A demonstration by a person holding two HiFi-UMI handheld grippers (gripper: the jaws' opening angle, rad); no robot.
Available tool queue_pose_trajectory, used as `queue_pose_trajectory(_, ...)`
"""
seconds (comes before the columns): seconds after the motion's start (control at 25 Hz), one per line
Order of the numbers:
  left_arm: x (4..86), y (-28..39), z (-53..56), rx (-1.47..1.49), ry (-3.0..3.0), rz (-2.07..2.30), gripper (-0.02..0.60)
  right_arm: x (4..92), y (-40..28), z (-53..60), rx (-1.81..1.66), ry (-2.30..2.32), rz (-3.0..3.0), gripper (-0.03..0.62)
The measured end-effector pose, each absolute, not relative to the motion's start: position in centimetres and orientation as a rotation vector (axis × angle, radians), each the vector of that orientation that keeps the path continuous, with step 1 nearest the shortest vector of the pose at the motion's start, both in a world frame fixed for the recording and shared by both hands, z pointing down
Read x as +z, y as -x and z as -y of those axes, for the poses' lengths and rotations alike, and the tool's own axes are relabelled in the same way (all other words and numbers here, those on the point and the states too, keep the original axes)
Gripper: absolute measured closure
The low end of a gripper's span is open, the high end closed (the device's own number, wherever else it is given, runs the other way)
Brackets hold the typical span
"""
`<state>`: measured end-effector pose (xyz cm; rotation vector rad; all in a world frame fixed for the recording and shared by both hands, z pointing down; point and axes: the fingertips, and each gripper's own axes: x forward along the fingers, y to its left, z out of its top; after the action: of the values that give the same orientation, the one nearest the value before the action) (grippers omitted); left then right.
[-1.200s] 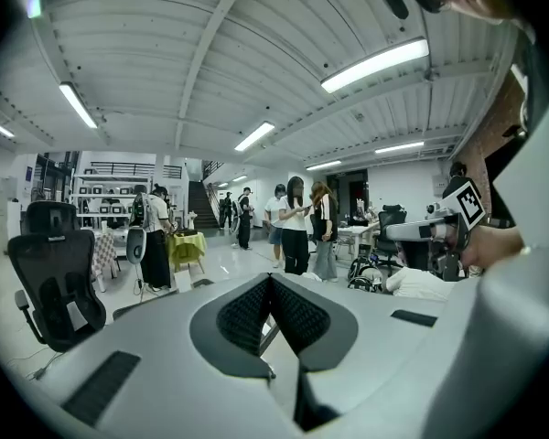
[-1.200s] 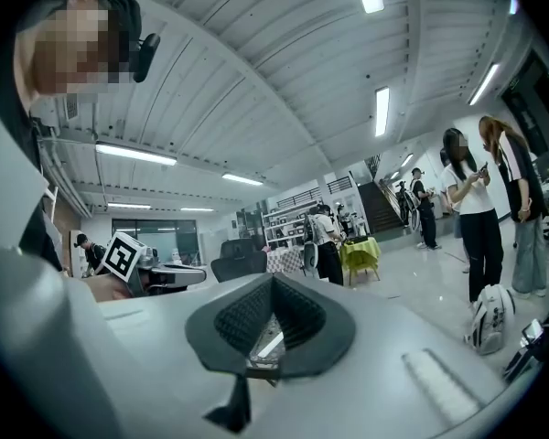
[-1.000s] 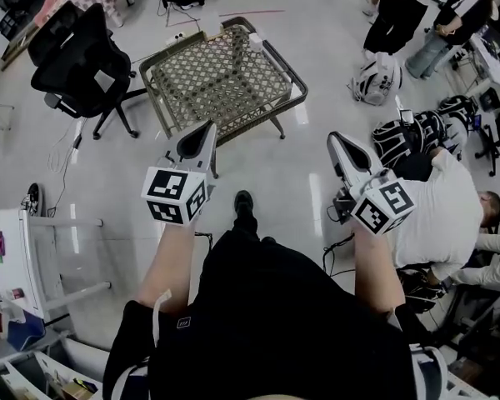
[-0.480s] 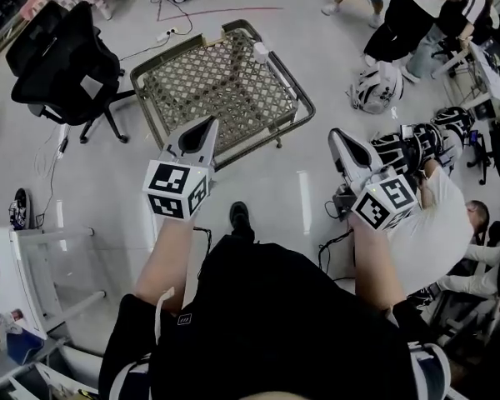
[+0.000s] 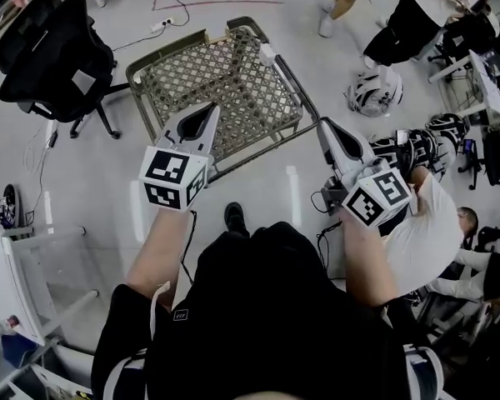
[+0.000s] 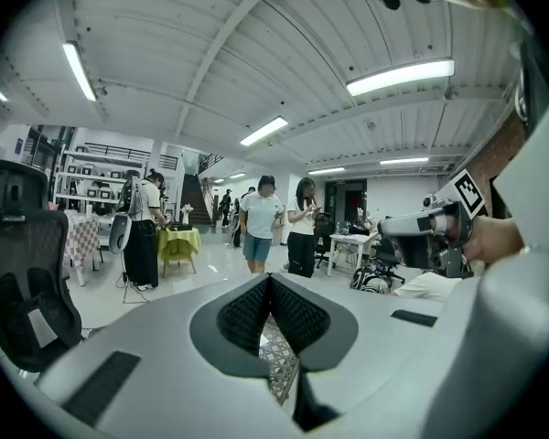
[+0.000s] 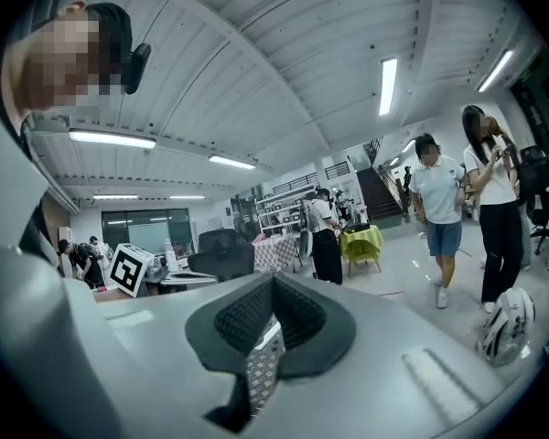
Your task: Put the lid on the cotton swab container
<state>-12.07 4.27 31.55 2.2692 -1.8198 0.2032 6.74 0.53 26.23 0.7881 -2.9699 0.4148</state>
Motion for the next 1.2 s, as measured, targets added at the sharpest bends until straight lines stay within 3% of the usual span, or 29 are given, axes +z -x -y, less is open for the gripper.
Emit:
queue_pose_trajectory(0.6, 33.2, 14.8, -3.3, 0.234, -2.143, 1.89, 0.575, 30.2, -5.4, 3.9, 0.555, -0.722, 2.948, 0.583)
queue_pose_trajectory(1.2, 36.6, 15.8, 9.9, 0.267, -1.906, 1.996, 0.575, 33.7, -1.2, 20.5, 0.619, -0.395, 2.914, 0.583)
